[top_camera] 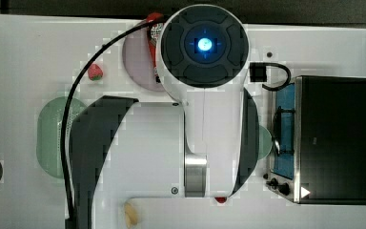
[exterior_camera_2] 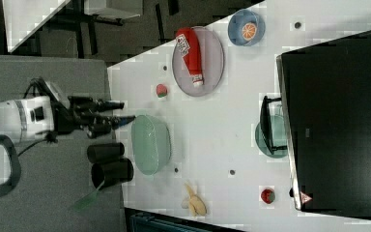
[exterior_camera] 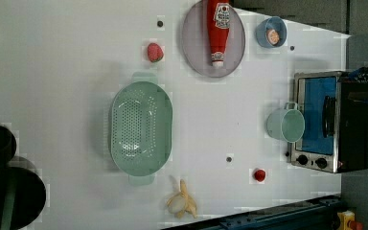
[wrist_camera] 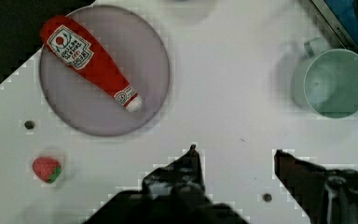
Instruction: Drag strainer left to right.
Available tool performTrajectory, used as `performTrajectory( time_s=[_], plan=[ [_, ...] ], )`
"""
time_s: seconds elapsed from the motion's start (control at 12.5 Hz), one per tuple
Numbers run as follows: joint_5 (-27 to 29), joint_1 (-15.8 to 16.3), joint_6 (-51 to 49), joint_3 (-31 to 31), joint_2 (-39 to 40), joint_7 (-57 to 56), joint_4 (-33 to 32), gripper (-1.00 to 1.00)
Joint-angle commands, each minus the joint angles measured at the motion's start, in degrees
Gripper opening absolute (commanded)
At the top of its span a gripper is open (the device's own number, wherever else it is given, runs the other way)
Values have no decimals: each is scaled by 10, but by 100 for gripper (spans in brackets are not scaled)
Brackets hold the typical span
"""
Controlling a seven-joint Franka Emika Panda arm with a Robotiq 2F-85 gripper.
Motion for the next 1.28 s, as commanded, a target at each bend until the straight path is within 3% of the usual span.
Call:
performTrajectory(
  time_s=[0.08,0.24,0.48,0.72,1.28],
  plan=[
    [-12,-11,-113,-27,-229,70,-109,59],
    [-12,-11,-113,-28,-229,70,-109,99],
    [0,2,-106,-1,-218,74,-115,100],
    [15,14,-63,72,-177,140,-122,100],
    [14,18,104,282,-4,560,-150,100]
  ],
)
